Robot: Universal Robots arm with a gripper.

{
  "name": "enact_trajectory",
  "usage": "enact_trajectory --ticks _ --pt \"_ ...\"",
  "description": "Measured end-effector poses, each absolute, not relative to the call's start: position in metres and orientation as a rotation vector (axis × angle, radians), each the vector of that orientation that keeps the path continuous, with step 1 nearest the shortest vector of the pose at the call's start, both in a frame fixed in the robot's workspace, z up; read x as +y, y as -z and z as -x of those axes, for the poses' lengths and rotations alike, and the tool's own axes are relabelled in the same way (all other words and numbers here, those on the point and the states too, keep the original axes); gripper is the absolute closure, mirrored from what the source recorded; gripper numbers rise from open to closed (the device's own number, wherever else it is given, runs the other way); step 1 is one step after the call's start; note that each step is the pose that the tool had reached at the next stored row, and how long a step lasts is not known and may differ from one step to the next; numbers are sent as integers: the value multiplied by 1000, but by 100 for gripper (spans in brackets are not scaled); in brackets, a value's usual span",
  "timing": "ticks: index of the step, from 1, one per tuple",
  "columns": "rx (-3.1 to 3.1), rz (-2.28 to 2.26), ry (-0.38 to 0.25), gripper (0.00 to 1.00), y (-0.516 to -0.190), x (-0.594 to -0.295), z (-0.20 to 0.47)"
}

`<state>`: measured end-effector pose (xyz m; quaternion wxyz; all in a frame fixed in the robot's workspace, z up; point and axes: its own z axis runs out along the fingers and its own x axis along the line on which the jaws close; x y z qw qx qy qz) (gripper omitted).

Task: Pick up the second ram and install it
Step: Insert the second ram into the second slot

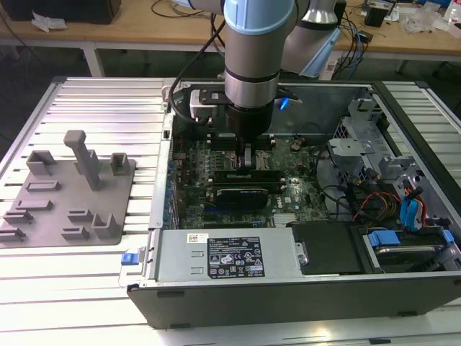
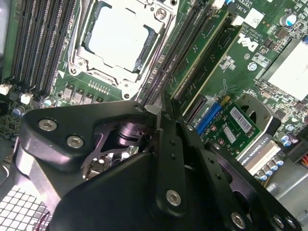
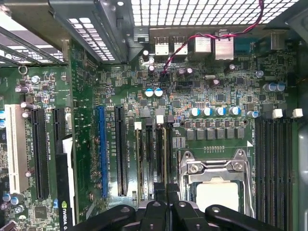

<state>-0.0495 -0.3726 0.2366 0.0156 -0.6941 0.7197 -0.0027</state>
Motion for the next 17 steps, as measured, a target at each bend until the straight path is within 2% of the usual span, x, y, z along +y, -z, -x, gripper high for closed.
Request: enact_trajectory --ticks 17 --pt "2228 2170 7 91 -237 -373 49"
